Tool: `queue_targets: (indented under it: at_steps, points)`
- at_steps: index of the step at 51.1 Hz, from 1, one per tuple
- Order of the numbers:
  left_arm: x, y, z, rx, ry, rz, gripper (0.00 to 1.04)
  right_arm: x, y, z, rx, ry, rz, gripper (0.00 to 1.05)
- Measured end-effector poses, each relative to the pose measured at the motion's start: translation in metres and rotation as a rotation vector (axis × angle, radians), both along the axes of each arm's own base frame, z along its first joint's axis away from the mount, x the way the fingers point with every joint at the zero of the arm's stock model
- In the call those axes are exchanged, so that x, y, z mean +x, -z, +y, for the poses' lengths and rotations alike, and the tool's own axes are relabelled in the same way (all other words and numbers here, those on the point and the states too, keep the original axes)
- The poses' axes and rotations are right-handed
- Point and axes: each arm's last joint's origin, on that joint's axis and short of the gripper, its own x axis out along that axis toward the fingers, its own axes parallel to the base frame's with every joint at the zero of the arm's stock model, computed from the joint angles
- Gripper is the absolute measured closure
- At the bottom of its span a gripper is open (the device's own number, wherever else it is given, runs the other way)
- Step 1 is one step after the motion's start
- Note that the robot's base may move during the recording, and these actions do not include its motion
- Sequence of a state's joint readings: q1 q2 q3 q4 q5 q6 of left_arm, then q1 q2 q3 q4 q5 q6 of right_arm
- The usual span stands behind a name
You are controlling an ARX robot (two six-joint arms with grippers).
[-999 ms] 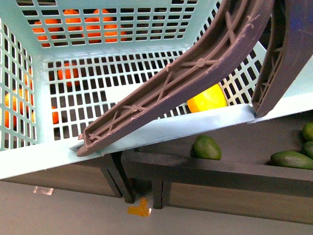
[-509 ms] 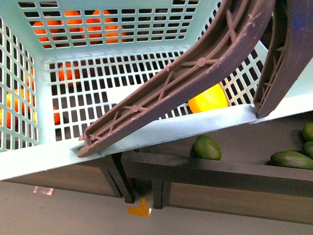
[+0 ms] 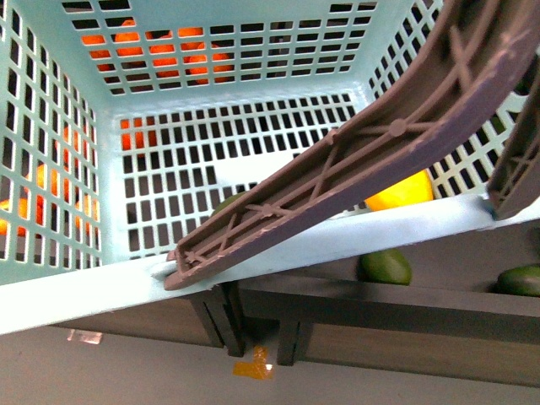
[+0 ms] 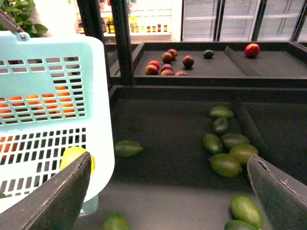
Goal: Pick mango and avocado into basket
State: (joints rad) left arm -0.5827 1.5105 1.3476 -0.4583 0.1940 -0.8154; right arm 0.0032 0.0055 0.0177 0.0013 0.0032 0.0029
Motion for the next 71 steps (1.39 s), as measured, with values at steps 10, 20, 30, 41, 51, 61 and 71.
queue_targets:
  at_steps: [10,20,30,41,51,61,71]
  points:
    - [0.0005,0.0001,0.0006,0.002,-0.011,0.0,0.85,-0.0002,-0.0002,0.0,0.0,-0.001,-0.002,0.09]
    - [0.002,0.0003,0.0025,0.015,-0.027,-0.009,0.85,0.0,0.0002,0.0,0.0,0.0,0.002,0.09]
    - [0.0025,0.0003,0.0033,0.019,-0.029,-0.013,0.85,-0.0001,0.0001,0.0,0.0,-0.001,0.001,0.09]
    - [0.0018,0.0002,0.0022,0.007,-0.012,-0.005,0.85,-0.0002,0.0,0.0,0.0,-0.002,0.0,0.09]
    - [0.0021,0.0003,0.0026,0.014,-0.022,-0.01,0.85,-0.0001,0.0001,-0.0001,0.0,0.001,0.001,0.09]
    - [0.0026,0.0003,0.0033,0.02,-0.029,-0.014,0.85,-0.0001,0.0001,0.0,0.0,-0.001,0.001,0.09]
    - [0.0022,0.0003,0.0029,0.011,-0.018,-0.008,0.85,-0.0001,0.0001,0.0,0.0,-0.002,0.001,0.09]
